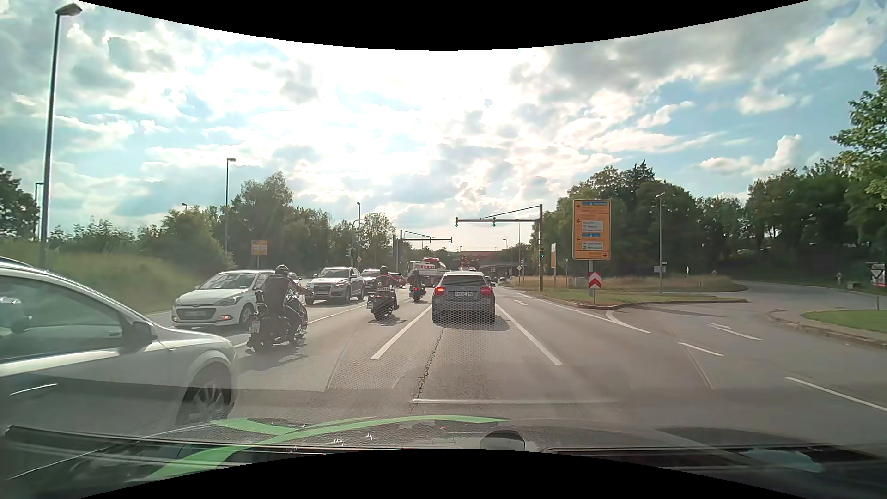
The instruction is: Follow the waypoints while adhering to traffic rules and regulations
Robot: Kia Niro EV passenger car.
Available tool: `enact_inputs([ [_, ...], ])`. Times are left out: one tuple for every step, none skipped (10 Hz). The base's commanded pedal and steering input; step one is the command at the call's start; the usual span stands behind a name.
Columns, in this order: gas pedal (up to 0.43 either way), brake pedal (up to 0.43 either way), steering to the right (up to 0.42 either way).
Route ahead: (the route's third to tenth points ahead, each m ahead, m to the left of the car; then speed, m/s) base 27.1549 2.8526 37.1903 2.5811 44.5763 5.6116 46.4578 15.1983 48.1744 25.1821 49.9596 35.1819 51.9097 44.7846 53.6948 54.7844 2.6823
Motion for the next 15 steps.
enact_inputs([
  [0.228,0.000,-0.006],
  [0.228,0.000,-0.006],
  [0.228,0.000,-0.006],
  [0.228,0.000,-0.006],
  [0.228,0.000,-0.006],
  [0.220,0.000,-0.005],
  [0.209,0.000,-0.005],
  [0.197,0.000,-0.005],
  [0.197,0.000,-0.005],
  [0.197,0.000,-0.005],
  [0.189,0.000,-0.005],
  [0.189,0.000,-0.005],
  [0.189,0.000,-0.005],
  [0.189,0.000,-0.004],
  [0.177,0.000,-0.004],
])
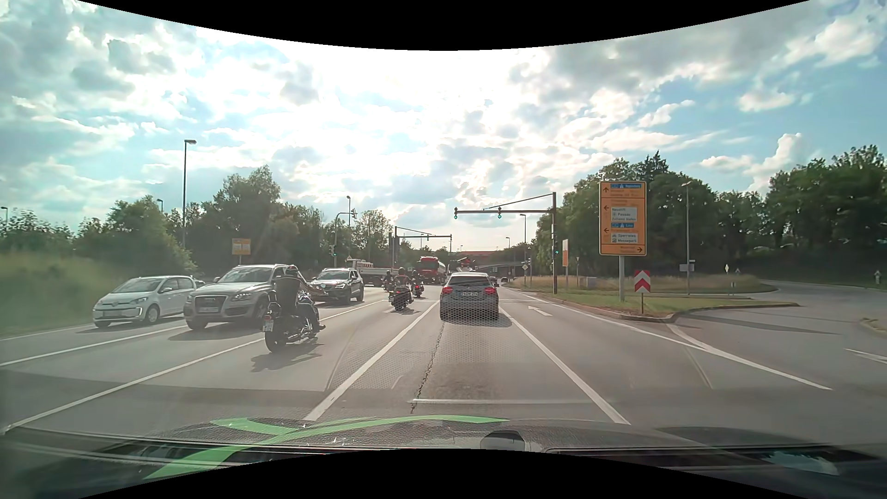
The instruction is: Follow the waypoints while adhering to traffic rules and regulations
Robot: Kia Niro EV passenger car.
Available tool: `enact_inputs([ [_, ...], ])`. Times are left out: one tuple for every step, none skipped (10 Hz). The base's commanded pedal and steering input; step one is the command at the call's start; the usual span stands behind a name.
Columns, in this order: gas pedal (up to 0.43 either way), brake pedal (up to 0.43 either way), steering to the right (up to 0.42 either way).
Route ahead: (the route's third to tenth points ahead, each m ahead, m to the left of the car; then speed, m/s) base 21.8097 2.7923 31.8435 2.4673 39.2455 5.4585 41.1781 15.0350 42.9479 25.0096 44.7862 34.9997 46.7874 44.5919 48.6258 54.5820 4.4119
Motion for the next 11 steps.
enact_inputs([
  [0.118,0.000,-0.004],
  [0.098,0.000,-0.004],
  [0.087,0.000,-0.004],
  [0.087,0.000,-0.004],
  [0.087,0.000,-0.004],
  [0.087,0.000,-0.004],
  [0.087,0.000,-0.004],
  [0.087,0.000,-0.004],
  [0.087,0.000,-0.004],
  [0.087,0.000,-0.003],
  [0.087,0.000,-0.004],
])
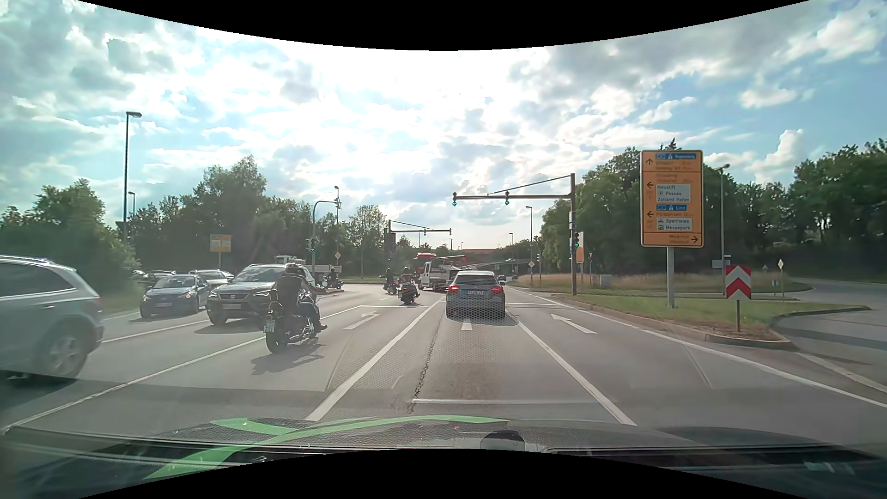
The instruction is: Follow the waypoints while adhering to traffic rules and regulations
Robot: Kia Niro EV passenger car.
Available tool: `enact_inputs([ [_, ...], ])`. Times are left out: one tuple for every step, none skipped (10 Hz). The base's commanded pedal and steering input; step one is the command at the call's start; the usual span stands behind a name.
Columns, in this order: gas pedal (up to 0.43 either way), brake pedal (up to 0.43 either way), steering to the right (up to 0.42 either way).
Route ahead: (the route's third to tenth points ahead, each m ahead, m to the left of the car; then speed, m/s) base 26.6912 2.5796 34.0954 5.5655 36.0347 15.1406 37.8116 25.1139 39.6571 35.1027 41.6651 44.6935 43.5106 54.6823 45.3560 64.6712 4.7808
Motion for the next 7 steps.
enact_inputs([
  [0.087,0.000,-0.003],
  [0.098,0.000,-0.004],
  [0.098,0.000,-0.004],
  [0.098,0.000,-0.003],
  [0.110,0.000,-0.004],
  [0.110,0.000,-0.003],
  [0.110,0.000,-0.004],
])
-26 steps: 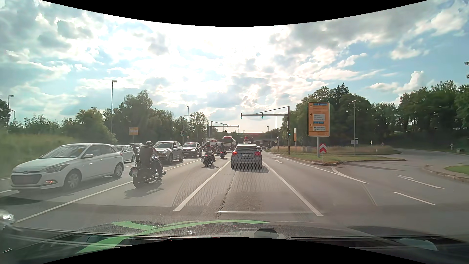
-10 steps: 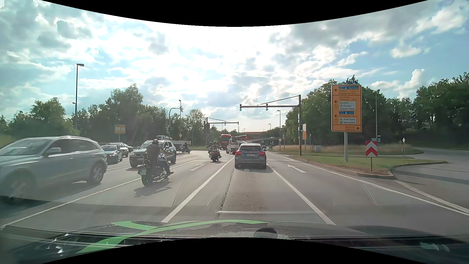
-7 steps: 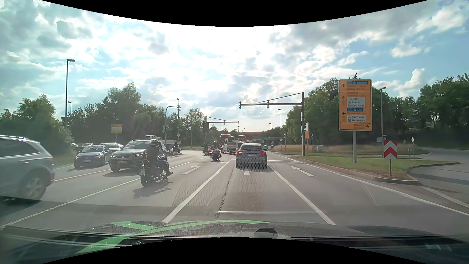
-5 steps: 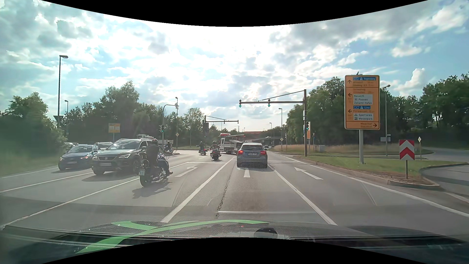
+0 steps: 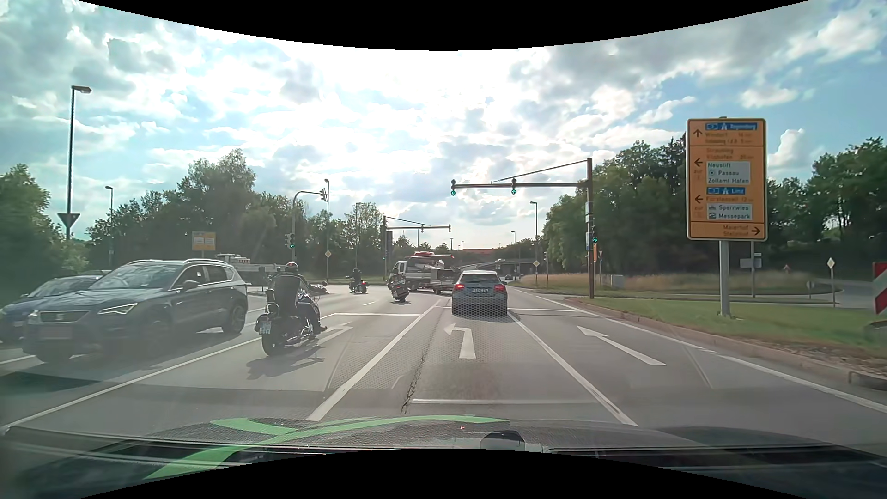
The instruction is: Follow the waypoints while adhering to traffic rules and regulations
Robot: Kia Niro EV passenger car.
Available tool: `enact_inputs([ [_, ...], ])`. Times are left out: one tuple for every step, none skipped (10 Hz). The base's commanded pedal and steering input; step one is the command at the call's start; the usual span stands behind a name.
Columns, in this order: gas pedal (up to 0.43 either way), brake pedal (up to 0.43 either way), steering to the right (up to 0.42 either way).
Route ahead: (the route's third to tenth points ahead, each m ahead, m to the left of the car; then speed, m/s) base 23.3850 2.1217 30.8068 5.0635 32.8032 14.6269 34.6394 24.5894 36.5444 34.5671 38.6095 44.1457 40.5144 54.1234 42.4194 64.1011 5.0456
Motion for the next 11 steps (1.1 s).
enact_inputs([
  [0.110,0.000,-0.004],
  [0.110,0.000,-0.004],
  [0.110,0.000,-0.003],
  [0.110,0.000,-0.004],
  [0.110,0.000,-0.003],
  [0.110,0.000,-0.003],
  [0.110,0.000,-0.003],
  [0.110,0.000,-0.003],
  [0.110,0.000,-0.003],
  [0.118,0.000,-0.001],
  [0.118,0.000,0.001],
])
